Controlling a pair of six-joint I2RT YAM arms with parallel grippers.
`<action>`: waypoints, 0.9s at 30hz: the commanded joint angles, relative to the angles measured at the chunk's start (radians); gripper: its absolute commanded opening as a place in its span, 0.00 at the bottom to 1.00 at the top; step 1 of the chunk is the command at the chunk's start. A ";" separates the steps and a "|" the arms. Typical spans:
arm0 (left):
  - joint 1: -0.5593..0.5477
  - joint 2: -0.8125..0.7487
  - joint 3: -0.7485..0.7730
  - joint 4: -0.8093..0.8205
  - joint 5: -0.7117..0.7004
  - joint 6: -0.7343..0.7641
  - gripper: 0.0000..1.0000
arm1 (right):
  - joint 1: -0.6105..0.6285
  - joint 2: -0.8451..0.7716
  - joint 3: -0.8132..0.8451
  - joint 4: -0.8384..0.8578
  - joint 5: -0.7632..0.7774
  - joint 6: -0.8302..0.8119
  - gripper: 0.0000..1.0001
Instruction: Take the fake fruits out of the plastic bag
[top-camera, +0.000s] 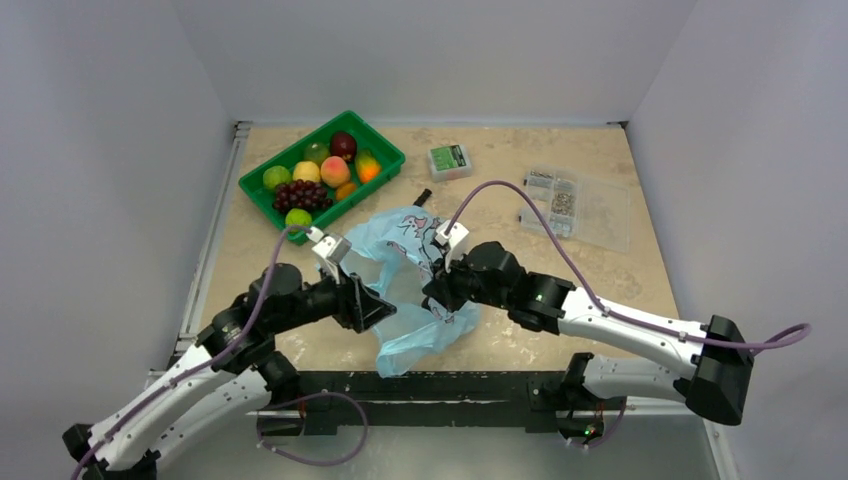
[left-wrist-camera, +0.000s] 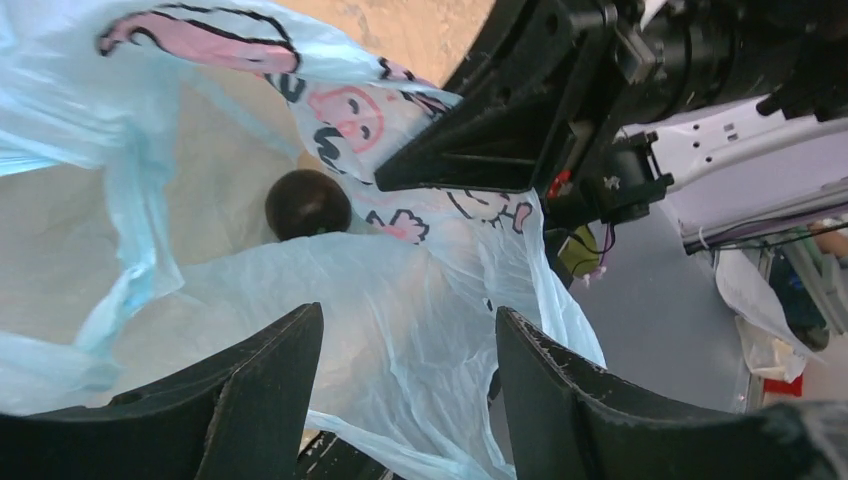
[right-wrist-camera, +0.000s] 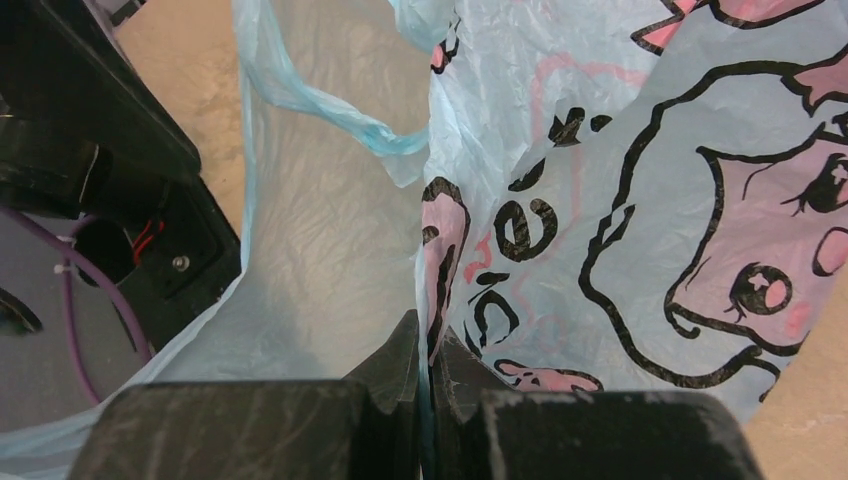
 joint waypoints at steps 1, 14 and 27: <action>-0.164 0.062 -0.025 0.104 -0.291 -0.036 0.62 | -0.043 -0.003 -0.031 0.105 -0.211 -0.024 0.00; -0.209 0.354 -0.139 0.465 -0.361 -0.188 0.51 | -0.069 -0.073 0.030 -0.255 0.079 0.172 0.25; -0.265 0.618 -0.064 0.561 -0.354 -0.175 0.51 | -0.058 -0.073 -0.032 -0.452 0.195 0.371 0.47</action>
